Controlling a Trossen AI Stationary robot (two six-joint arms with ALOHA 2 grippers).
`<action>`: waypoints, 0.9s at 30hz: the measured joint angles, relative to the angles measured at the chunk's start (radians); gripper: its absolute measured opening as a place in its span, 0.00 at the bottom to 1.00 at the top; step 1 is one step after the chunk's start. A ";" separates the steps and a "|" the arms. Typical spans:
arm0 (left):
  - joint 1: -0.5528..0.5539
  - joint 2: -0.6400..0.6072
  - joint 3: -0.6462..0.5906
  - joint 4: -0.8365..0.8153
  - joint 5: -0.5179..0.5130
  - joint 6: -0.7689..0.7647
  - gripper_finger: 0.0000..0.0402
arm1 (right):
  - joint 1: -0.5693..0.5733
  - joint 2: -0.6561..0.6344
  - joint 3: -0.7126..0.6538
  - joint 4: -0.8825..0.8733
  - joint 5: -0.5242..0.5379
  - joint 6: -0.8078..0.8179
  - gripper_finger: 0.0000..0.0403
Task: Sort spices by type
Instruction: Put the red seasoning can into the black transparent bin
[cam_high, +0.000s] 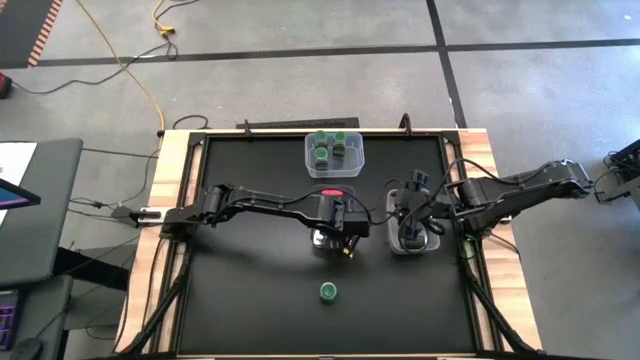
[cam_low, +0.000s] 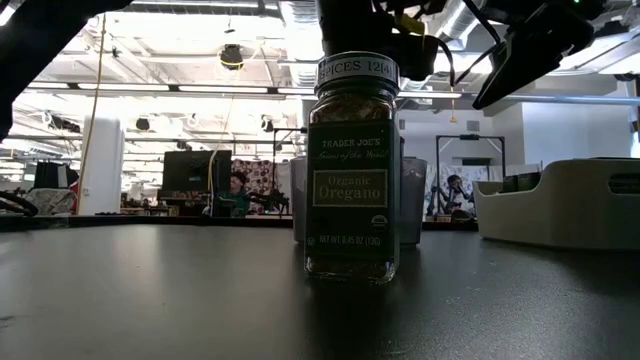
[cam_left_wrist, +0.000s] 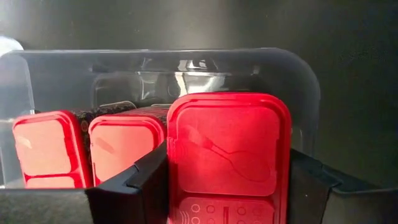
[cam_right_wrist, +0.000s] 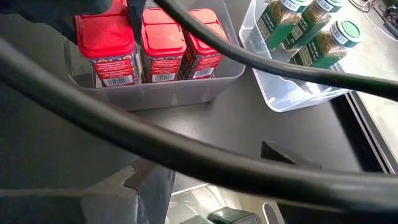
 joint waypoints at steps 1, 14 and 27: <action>0.000 0.000 0.000 0.001 -0.001 -0.011 0.56 | 0.000 0.000 0.000 0.000 0.000 0.000 0.66; 0.042 0.000 0.000 -0.001 -0.002 -0.208 0.56 | 0.000 0.000 0.000 0.001 0.000 -0.001 0.66; 0.044 0.000 0.000 -0.011 0.006 -0.069 0.56 | 0.000 0.000 0.000 -0.001 0.000 -0.003 0.66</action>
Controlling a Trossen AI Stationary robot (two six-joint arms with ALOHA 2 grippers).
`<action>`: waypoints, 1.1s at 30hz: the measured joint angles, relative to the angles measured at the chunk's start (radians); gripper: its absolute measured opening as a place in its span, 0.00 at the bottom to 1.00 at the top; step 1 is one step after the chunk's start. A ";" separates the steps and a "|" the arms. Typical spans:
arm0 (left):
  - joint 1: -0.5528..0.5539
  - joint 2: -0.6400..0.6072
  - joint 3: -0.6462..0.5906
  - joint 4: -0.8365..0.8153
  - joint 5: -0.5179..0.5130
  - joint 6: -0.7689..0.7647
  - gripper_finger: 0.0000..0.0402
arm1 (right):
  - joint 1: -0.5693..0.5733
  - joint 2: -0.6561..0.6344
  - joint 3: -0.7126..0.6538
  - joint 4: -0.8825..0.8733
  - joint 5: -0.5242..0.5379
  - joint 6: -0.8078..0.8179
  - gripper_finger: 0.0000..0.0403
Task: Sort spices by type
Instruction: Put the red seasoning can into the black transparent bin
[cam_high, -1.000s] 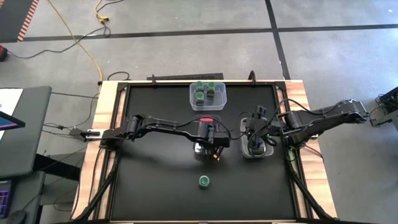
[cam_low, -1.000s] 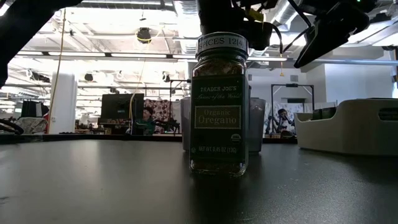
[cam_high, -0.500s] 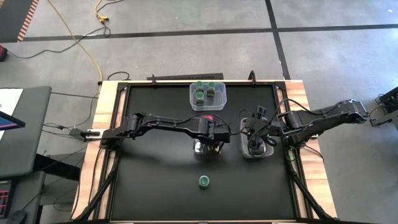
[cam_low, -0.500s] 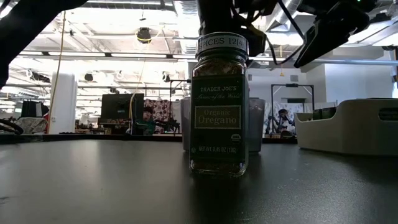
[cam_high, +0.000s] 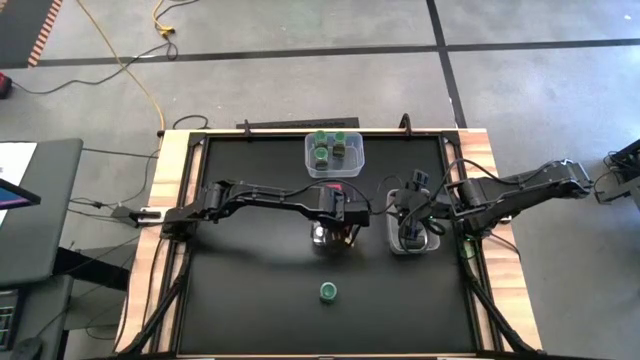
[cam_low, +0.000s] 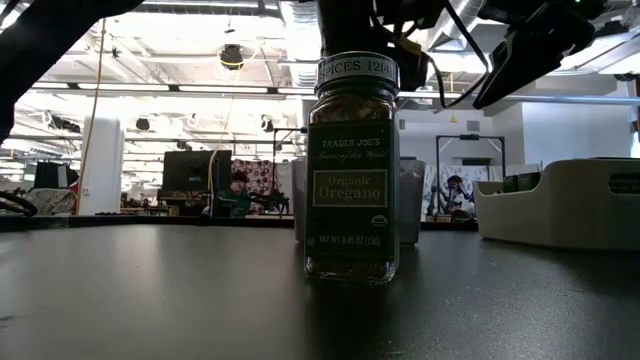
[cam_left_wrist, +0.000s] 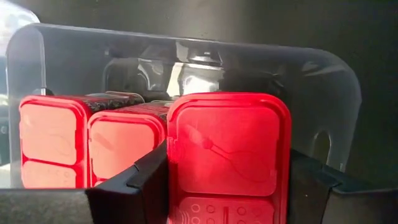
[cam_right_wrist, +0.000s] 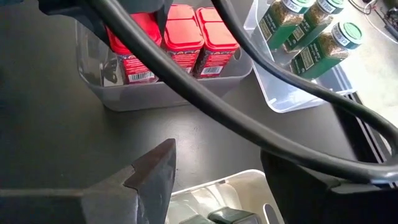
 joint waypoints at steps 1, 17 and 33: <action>-0.001 0.000 0.000 -0.002 0.000 0.000 0.56 | 0.000 0.000 0.000 0.000 0.000 0.000 0.66; -0.013 -0.001 0.000 -0.027 0.005 -0.005 0.61 | 0.000 0.000 0.000 -0.001 0.000 -0.015 0.66; -0.013 -0.002 0.056 -0.147 -0.053 -0.061 0.70 | 0.000 0.000 0.000 0.001 0.000 -0.015 0.66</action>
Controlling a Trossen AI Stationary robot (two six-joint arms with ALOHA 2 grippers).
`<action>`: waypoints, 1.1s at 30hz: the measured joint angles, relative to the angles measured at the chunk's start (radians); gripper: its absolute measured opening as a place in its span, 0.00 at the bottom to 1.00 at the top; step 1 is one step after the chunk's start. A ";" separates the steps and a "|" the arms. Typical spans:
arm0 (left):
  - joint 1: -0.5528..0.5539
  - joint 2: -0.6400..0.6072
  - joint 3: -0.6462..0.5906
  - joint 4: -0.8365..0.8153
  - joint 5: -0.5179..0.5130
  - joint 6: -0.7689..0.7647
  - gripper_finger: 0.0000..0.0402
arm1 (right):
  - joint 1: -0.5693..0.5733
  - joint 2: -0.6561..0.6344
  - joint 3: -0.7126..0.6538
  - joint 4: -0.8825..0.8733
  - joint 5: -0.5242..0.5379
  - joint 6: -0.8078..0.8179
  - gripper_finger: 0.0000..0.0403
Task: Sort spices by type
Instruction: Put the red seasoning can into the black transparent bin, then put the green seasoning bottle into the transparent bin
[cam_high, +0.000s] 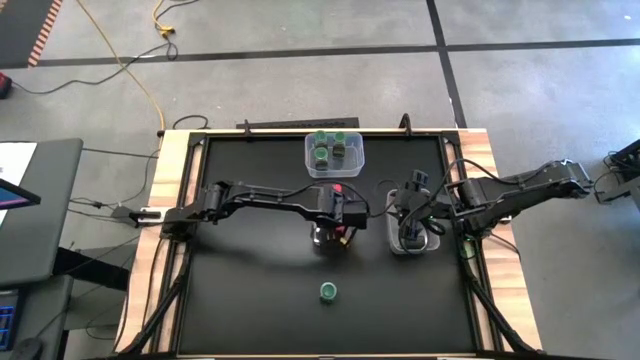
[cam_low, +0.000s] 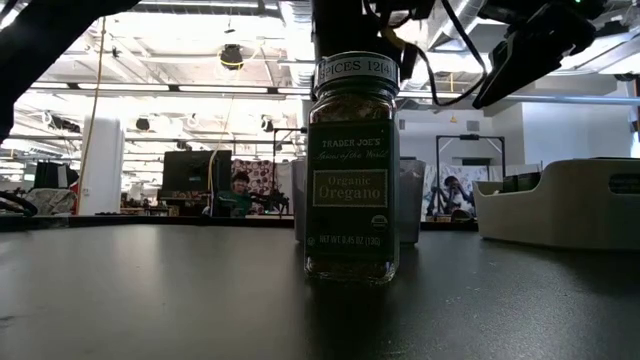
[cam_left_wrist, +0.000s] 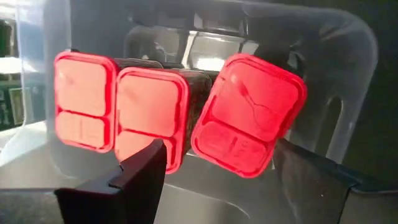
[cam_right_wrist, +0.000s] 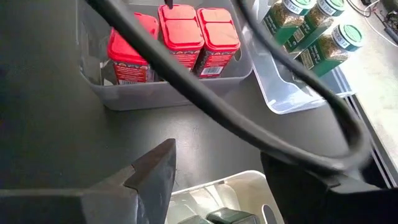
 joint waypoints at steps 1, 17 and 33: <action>0.000 0.000 0.012 -0.009 0.000 -0.006 0.70 | 0.000 0.000 0.000 0.000 0.000 0.000 0.66; -0.050 -0.079 0.120 -0.268 0.003 -0.204 0.70 | -0.004 0.000 0.000 0.043 0.000 0.001 0.66; -0.200 -0.270 -0.397 0.112 -0.149 -0.191 0.70 | 0.063 0.000 0.000 0.343 0.000 0.001 0.66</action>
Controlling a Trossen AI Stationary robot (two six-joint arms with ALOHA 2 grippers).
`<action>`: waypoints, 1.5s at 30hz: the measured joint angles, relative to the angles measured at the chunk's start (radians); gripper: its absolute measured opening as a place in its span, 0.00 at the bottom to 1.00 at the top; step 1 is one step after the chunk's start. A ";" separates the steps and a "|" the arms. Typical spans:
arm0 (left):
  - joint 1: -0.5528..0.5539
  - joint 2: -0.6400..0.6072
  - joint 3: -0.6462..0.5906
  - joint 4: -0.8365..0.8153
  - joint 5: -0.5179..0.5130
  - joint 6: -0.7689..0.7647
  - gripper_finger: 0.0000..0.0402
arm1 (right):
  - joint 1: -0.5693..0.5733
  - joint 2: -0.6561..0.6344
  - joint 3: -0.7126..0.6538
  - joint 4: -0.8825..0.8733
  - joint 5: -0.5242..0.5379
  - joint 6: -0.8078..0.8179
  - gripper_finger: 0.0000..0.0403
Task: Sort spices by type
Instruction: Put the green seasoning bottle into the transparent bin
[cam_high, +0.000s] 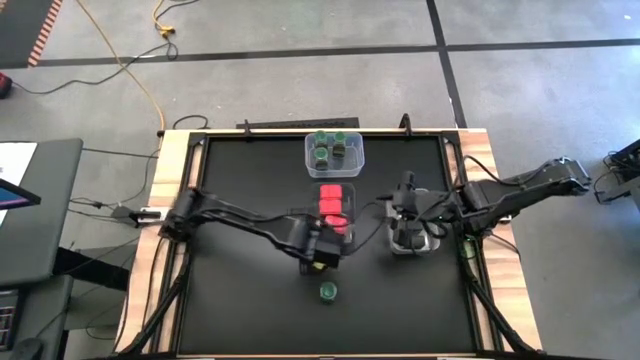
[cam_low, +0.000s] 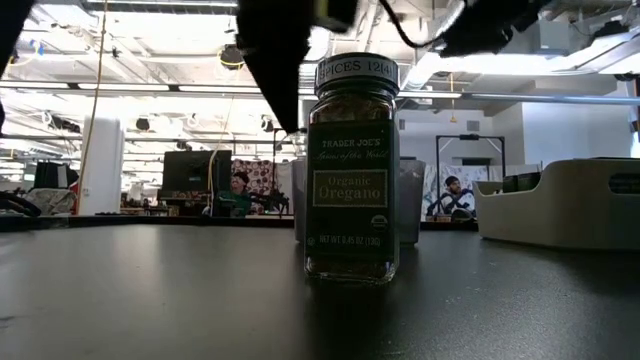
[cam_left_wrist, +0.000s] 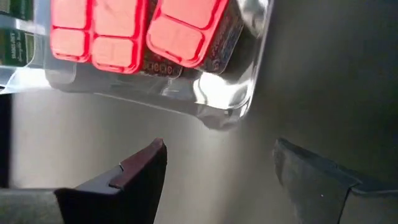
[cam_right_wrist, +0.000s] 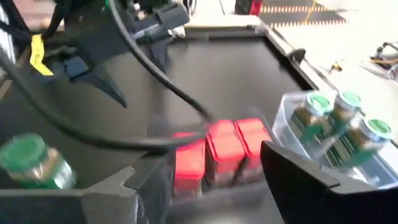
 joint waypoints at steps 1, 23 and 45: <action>-0.002 -0.049 -0.054 0.050 0.000 0.002 0.70 | 0.004 0.000 0.000 0.026 0.000 0.000 0.66; -0.029 -1.020 -1.049 0.806 0.059 0.019 0.70 | 0.113 0.607 0.649 -0.562 0.007 0.180 0.66; -0.030 -1.075 -1.156 0.787 0.127 -0.007 0.70 | 0.194 0.747 0.726 -0.704 -0.063 0.614 0.83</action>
